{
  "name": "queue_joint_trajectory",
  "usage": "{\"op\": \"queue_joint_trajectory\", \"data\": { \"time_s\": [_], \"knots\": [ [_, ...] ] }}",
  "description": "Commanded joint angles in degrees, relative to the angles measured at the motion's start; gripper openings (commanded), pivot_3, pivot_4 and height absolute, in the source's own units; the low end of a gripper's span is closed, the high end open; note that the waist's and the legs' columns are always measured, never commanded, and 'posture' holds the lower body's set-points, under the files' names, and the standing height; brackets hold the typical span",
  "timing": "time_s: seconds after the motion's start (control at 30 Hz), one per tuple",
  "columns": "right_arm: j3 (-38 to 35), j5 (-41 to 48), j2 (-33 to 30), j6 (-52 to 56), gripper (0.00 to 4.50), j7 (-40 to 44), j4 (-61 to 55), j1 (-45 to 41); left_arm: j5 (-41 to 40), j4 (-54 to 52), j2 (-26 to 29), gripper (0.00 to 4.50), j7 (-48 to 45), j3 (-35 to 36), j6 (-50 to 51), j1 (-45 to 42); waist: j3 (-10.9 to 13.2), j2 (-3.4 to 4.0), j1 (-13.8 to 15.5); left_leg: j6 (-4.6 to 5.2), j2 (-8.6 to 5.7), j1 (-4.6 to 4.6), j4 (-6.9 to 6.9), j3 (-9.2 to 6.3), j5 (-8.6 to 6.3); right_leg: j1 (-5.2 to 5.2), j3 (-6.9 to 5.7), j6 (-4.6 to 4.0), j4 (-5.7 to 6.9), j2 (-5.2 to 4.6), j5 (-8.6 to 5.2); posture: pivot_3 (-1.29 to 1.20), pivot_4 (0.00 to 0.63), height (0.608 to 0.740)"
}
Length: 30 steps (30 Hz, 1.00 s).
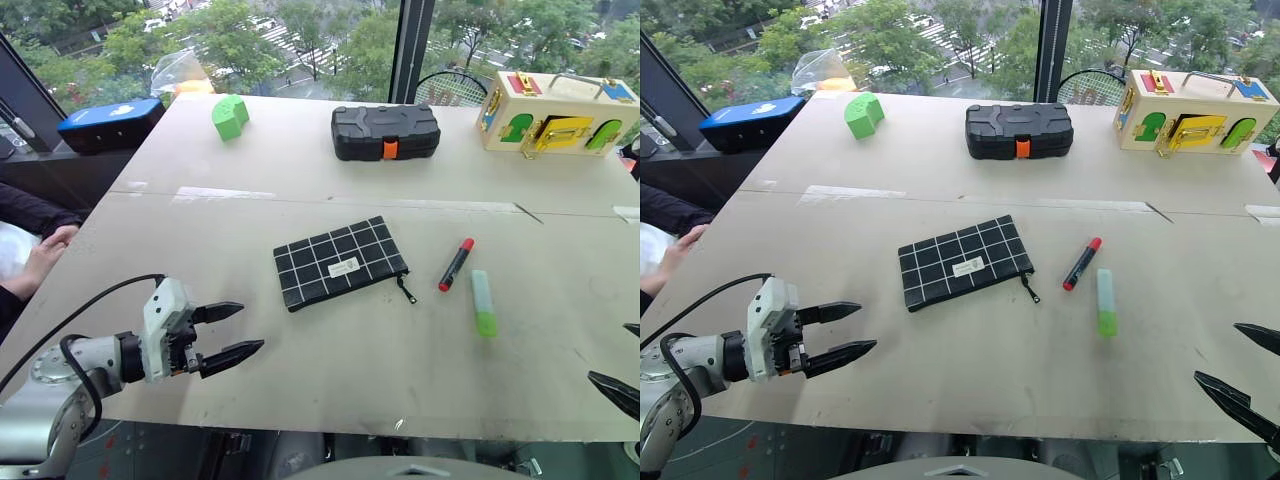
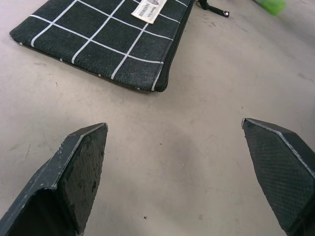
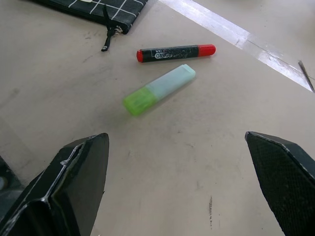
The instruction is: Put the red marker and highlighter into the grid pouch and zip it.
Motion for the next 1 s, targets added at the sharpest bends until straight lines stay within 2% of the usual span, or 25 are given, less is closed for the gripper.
{"op": "queue_joint_trajectory", "data": {
  "time_s": [0.03,0.13,0.23,0.5,0.6,0.8,1.0],
  "knots": [
    [1.8,1.2,0.8,-2.2,4.5,-1.5,-1.2,-2.2,0.8,-0.4,-1.0,4.44,1.6,-0.7,-1.8,-2.7,0.0,0.01,0.0,0.0,0.0,0.0,0.0,0.0,0.0,0.0,0.0,0.01,0.0,0.0,0.0,0.0,0.15,0.74],
    [6.0,3.7,2.3,-2.4,4.5,-3.8,-5.5,-5.5,5.1,0.9,-3.9,4.44,5.1,-4.1,-6.4,-7.9,0.0,0.02,0.0,0.0,-0.04,0.0,0.02,-0.07,0.0,0.01,-0.02,0.03,-0.01,-0.01,-0.01,0.0,0.15,0.74],
    [7.8,6.2,2.4,-1.5,4.5,-4.3,-8.4,-5.9,9.8,2.5,-4.7,4.44,5.5,-6.1,-12.8,-9.6,0.0,0.0,0.0,0.01,-0.13,-0.02,0.07,-0.12,0.01,0.03,0.02,-0.16,0.01,-0.04,0.11,0.0,0.15,0.74],
    [15.1,6.8,0.3,-0.8,4.5,-5.0,-15.9,-4.5,27.9,13.3,-5.6,4.44,8.1,-13.0,-43.7,-10.2,-0.1,-0.05,0.0,0.06,-0.15,-0.02,-0.02,-0.15,-0.02,0.03,-0.03,-0.19,-0.03,0.01,0.11,0.0,0.15,0.74],
    [16.0,6.4,0.3,-1.1,4.5,-5.4,-16.4,-3.9,33.4,16.2,-6.3,4.44,11.4,-15.5,-50.3,-10.9,-0.1,-0.06,0.1,0.16,-0.21,-0.05,0.06,-0.14,-0.09,0.03,-0.03,-0.19,-0.02,-0.09,0.11,0.0,0.15,0.74],
    [15.7,7.0,0.3,-1.4,4.5,-6.1,-17.4,-2.4,46.4,18.9,-8.5,4.44,22.3,-19.4,-54.8,-14.4,-0.2,0.01,0.4,0.22,-0.37,-0.08,0.1,-0.2,-0.1,0.05,-0.09,-0.16,-0.02,-0.26,0.11,0.0,0.15,0.74],
    [15.3,9.5,-0.6,-0.9,4.5,-6.2,-20.1,-0.9,53.9,15.1,-11.0,4.44,27.9,-22.8,-49.6,-16.5,-0.4,0.41,0.4,0.28,-0.46,-0.04,0.1,-0.32,-0.11,0.14,-0.19,-0.02,0.0,-0.32,0.04,0.0,0.15,0.74]
  ]
}}
